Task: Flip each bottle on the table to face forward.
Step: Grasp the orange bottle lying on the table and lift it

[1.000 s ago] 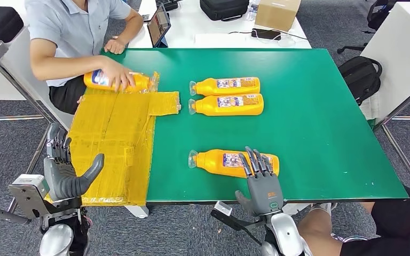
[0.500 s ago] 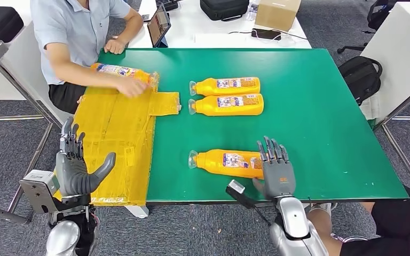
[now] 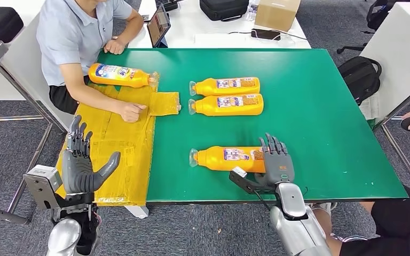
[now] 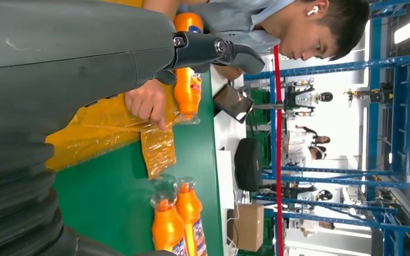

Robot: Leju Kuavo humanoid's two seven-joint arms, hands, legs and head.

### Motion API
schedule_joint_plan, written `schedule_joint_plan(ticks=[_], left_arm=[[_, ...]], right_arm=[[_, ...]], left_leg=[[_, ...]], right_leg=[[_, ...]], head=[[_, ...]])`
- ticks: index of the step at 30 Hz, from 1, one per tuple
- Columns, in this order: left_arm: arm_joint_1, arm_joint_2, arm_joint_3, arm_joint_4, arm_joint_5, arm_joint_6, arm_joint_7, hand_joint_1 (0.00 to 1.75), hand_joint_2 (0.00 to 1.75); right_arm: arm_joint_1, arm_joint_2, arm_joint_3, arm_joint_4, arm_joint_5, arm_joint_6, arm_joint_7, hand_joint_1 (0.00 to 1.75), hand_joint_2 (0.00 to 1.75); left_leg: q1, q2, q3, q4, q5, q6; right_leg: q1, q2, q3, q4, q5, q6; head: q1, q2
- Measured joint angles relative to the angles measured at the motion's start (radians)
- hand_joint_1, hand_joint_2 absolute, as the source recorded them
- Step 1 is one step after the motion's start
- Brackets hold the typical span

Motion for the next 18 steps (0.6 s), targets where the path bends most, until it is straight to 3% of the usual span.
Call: schedule_joint_plan(ticks=[6,8,12,15,18], left_arm=[[-0.002,0.000,-0.001,0.001,0.009,-0.007,0.006,0.00,1.75],[-0.003,0.000,-0.004,0.002,0.014,-0.009,0.006,0.00,1.75],[-0.017,0.000,-0.011,0.014,0.025,-0.017,0.003,0.00,1.75],[-0.030,0.001,-0.017,0.027,0.034,-0.022,0.001,0.00,1.75],[-0.039,0.002,-0.019,0.038,0.039,-0.023,0.000,0.00,1.75]], right_arm=[[-0.049,0.006,0.000,0.066,-0.018,0.011,-0.003,0.00,1.75],[-0.059,0.008,0.000,0.084,-0.033,0.002,-0.018,0.11,1.75],[-0.083,0.010,0.000,0.134,-0.086,0.004,-0.074,1.58,1.75],[-0.103,0.012,0.001,0.176,-0.116,0.023,-0.104,1.71,1.75],[-0.125,0.012,0.001,0.211,-0.128,0.030,-0.113,1.72,1.75]], left_leg=[[0.000,0.000,0.002,0.000,0.000,0.000],[0.000,0.000,0.002,0.000,0.000,0.000],[0.000,0.000,0.002,0.000,0.000,0.000],[0.000,0.000,0.002,0.000,0.000,0.000],[0.000,0.001,0.004,0.000,0.000,0.000]], right_leg=[[0.000,0.000,0.001,0.000,0.000,0.000],[0.000,0.000,0.002,0.000,0.000,0.000],[0.000,0.000,0.002,0.000,0.000,0.000],[0.000,0.000,0.002,0.000,0.000,0.000],[0.000,0.000,0.003,0.000,0.000,0.000]], head=[[0.000,0.000],[0.000,0.000],[0.000,0.000],[0.000,0.000],[0.000,0.000]])
